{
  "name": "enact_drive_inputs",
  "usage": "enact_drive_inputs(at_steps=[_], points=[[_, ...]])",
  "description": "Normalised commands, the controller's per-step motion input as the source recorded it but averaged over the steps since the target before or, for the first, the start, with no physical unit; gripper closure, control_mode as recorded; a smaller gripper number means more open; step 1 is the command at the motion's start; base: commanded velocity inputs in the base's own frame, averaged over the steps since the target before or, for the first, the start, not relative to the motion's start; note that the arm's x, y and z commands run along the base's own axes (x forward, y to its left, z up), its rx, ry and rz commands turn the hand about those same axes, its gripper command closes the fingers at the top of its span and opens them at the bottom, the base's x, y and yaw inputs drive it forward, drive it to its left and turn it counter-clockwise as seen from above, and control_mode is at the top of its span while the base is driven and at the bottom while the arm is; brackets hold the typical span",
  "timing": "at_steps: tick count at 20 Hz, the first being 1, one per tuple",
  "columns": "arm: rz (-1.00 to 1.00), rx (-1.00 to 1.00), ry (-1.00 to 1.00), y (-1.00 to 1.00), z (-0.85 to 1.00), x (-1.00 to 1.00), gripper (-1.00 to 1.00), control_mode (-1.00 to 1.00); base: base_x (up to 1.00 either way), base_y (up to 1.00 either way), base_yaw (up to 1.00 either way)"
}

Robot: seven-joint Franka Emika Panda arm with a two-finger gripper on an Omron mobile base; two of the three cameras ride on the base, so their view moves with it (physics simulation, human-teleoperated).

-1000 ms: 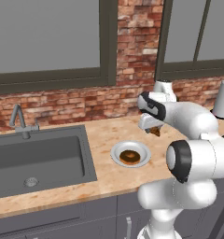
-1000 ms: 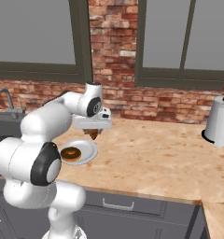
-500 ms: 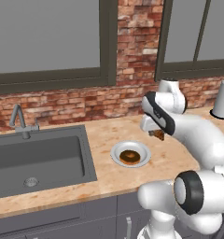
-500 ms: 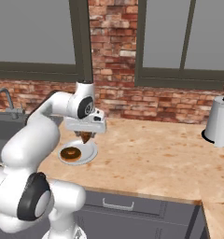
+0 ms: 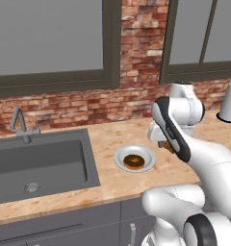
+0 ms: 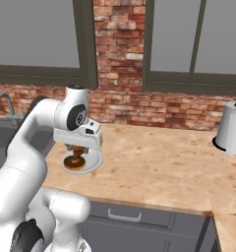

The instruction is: Place the pastries on the plates.

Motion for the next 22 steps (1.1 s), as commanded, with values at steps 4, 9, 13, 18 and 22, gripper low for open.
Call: enact_drive_inputs(at_steps=[4, 9, 13, 18, 22], points=[[-0.05, 0.0, 0.09, 0.11, 0.26, -0.57, 1.0, -1.0, 0.0, 0.0, 0.0], [-0.01, -0.02, 0.09, 0.18, 0.15, -0.44, 1.0, -1.0, 0.0, 0.0, 0.0], [0.0, -0.05, 0.07, 0.18, 0.06, -0.29, 1.0, -1.0, 0.0, 0.0, 0.0], [0.0, -0.01, 0.0, 0.07, 0.03, -0.26, 1.0, -1.0, 0.0, 0.0, 0.0], [0.0, 0.0, 0.0, 0.0, 0.0, -0.18, 1.0, -1.0, 0.0, 0.0, 0.0]])
